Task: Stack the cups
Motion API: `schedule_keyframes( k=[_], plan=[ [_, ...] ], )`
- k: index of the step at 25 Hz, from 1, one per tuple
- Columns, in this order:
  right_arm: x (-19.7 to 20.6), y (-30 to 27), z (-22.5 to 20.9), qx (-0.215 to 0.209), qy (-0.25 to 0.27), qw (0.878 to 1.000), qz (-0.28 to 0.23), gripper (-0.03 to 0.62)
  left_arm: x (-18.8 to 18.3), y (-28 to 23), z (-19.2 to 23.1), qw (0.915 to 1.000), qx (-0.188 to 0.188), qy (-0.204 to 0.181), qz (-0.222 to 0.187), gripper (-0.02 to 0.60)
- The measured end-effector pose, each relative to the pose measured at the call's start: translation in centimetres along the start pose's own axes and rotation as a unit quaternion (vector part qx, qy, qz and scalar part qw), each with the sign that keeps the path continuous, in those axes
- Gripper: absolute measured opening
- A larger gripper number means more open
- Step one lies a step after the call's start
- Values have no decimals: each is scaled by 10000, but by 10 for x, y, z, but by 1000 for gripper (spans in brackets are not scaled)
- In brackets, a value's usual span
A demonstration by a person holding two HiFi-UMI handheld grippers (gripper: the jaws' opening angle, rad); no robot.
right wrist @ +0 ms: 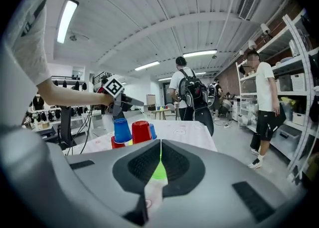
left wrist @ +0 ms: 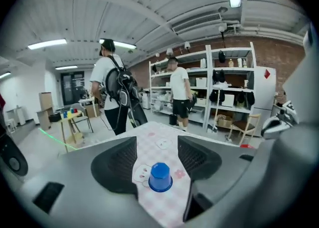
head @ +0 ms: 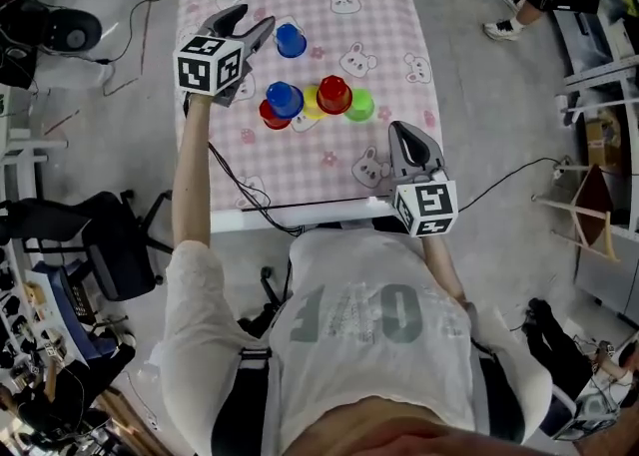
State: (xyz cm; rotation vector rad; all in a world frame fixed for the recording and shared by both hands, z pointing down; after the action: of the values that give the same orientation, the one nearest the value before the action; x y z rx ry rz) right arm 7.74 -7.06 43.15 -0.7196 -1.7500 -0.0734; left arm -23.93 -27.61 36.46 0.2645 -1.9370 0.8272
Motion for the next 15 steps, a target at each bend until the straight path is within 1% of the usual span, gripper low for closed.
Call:
schedule_keyframes(
  k=[3, 5, 7, 10, 15],
  plan=[
    [0, 3, 4, 105, 24, 9999, 31, 29, 24, -34, -11, 9984, 553, -24, 145, 258],
    [-1, 7, 3, 209, 25, 9998, 29, 29, 35, -49, -15, 9966, 795, 36, 235, 273],
    [-2, 10, -1, 333, 14, 9994, 23, 29, 45, -61, -19, 9946, 955, -54, 395, 281],
    [-3, 13, -8, 517, -11, 9987, -3, 29, 59, -76, -23, 9916, 1055, -279, 699, 282],
    [-3, 15, -14, 634, -33, 9980, -1, 29, 73, -87, -21, 9905, 993, -196, 933, 281]
  ],
)
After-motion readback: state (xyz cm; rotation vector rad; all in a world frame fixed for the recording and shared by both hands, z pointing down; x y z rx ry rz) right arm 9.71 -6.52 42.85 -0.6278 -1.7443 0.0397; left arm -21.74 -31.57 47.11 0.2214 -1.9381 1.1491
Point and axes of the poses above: the fingertips, and each gripper's own axes: y backward along the fingers, z to its left, x out of its underside, the point moved 8 cm from there along y, backward along the fingers, and after that the axes turned 15 degrees about -y, right-handed, at the moved point
